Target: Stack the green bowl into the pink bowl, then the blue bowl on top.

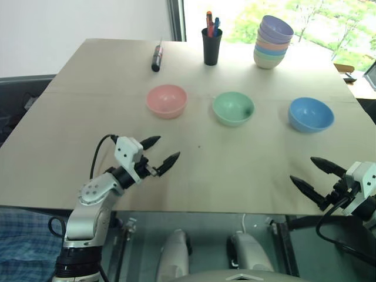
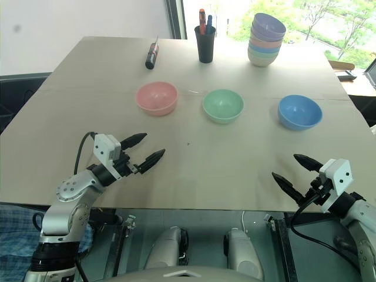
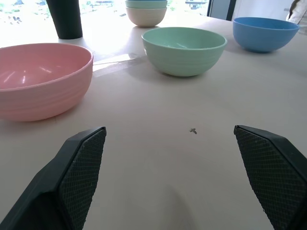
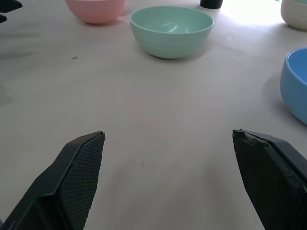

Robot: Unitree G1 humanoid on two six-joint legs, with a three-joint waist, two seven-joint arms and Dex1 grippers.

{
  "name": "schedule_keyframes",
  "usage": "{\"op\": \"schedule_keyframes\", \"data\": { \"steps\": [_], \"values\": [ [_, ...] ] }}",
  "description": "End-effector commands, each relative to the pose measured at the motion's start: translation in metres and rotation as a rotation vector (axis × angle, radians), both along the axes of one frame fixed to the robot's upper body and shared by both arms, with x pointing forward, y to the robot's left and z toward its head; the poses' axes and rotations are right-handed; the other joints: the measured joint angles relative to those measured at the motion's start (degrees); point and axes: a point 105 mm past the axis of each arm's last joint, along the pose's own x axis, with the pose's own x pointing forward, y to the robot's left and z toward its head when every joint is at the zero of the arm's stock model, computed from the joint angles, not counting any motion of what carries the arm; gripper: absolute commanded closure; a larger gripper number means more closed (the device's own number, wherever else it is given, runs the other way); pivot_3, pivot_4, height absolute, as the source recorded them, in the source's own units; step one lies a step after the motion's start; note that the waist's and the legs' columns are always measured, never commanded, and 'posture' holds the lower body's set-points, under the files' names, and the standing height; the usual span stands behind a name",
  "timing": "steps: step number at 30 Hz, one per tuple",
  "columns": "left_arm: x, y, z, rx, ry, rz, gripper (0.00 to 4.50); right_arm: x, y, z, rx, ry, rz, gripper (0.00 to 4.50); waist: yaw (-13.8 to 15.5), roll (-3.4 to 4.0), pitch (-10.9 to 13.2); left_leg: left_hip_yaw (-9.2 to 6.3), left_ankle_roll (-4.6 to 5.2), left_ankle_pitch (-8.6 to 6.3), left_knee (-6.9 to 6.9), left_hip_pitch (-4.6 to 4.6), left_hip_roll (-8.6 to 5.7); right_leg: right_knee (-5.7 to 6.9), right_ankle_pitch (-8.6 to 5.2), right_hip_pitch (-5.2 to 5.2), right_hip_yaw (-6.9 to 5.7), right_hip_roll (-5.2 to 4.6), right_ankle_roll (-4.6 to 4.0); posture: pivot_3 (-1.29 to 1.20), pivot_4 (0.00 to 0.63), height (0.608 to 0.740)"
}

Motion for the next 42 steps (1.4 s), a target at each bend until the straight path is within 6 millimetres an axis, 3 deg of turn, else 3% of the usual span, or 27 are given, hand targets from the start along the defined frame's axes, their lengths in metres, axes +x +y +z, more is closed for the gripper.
{"op": "schedule_keyframes", "data": {
  "steps": [1, 26, 32, 37, 42],
  "values": [
    [0.000, 0.001, 0.014, -0.019, -0.073, -0.004, 0.00, -0.003, 0.000, 0.011, -0.010, -0.045, 0.012, 0.02, 0.00, 0.00, 0.00, 0.00, 0.00, 0.00, 0.00, 0.00, 0.00, 0.00, 0.00, 0.00, 0.00, 0.00, 0.00, 0.00, 0.150, 0.740],
    [0.006, -0.006, 0.009, -0.044, -0.086, -0.017, 0.00, -0.005, 0.008, 0.021, -0.004, -0.085, 0.066, 0.02, 0.04, 0.01, -0.04, 0.00, 0.00, 0.00, 0.02, 0.01, 0.00, 0.02, 0.00, 0.01, 0.00, 0.01, 0.00, 0.00, 0.150, 0.740],
    [0.014, -0.006, -0.003, 0.057, -0.063, 0.004, 0.00, -0.013, 0.030, 0.052, 0.093, -0.232, 0.152, 0.02, 0.04, 0.04, -0.06, -0.03, 0.00, 0.00, 0.01, 0.01, 0.00, 0.02, 0.00, 0.01, -0.02, 0.03, 0.01, 0.00, 0.150, 0.740],
    [0.040, 0.003, -0.014, 0.279, -0.070, 0.114, 0.00, -0.013, 0.044, 0.067, 0.149, -0.270, 0.188, 0.02, 0.25, 0.00, -0.09, -0.04, 0.00, 0.00, 0.05, 0.01, -0.01, 0.02, 0.01, 0.04, -0.03, 0.02, 0.01, 0.00, 0.150, 0.740],
    [0.074, 0.002, 0.019, 0.377, -0.159, 0.190, 0.00, -0.013, 0.054, 0.072, 0.168, -0.278, 0.205, 0.02, 0.73, -0.03, -0.09, -0.13, 0.00, 0.00, 0.08, -0.05, -0.01, 0.03, 0.01, 0.04, -0.11, 0.03, 0.01, 0.00, 0.150, 0.740]
  ]
}}
